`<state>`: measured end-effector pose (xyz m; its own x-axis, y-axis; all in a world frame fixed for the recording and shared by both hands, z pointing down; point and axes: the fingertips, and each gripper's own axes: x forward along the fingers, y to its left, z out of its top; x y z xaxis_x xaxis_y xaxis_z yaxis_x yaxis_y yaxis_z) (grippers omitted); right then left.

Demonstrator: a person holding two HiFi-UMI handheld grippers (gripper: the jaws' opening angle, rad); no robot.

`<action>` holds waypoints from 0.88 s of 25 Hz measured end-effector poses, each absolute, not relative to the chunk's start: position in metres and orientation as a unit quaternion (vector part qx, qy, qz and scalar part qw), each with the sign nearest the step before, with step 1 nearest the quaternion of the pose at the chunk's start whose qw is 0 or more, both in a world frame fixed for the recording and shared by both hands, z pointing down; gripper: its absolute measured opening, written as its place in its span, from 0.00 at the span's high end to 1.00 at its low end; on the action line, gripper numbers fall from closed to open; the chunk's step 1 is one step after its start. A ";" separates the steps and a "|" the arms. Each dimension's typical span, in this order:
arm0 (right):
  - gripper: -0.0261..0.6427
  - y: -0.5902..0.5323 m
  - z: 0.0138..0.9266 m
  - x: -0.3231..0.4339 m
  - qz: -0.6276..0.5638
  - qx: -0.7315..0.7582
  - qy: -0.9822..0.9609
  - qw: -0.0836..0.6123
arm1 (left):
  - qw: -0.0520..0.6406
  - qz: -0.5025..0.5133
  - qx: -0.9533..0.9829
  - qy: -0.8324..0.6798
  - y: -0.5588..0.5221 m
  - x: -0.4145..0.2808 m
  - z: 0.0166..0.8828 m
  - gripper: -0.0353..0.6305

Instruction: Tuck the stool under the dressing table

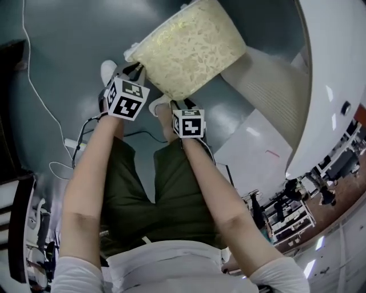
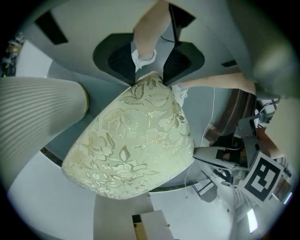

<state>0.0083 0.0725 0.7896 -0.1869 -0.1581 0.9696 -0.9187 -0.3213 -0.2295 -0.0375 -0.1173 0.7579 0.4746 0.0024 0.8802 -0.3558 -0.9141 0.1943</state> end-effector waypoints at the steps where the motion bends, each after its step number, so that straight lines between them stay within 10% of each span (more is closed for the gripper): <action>1: 0.67 0.071 0.791 0.008 0.598 0.560 -0.481 0.312 | 0.174 0.500 0.843 -0.097 -0.119 -0.035 0.760 0.87; 22: 0.69 -0.008 0.780 0.135 0.530 0.688 -0.408 0.283 | 0.066 0.479 0.875 -0.010 -0.194 0.117 0.750 0.88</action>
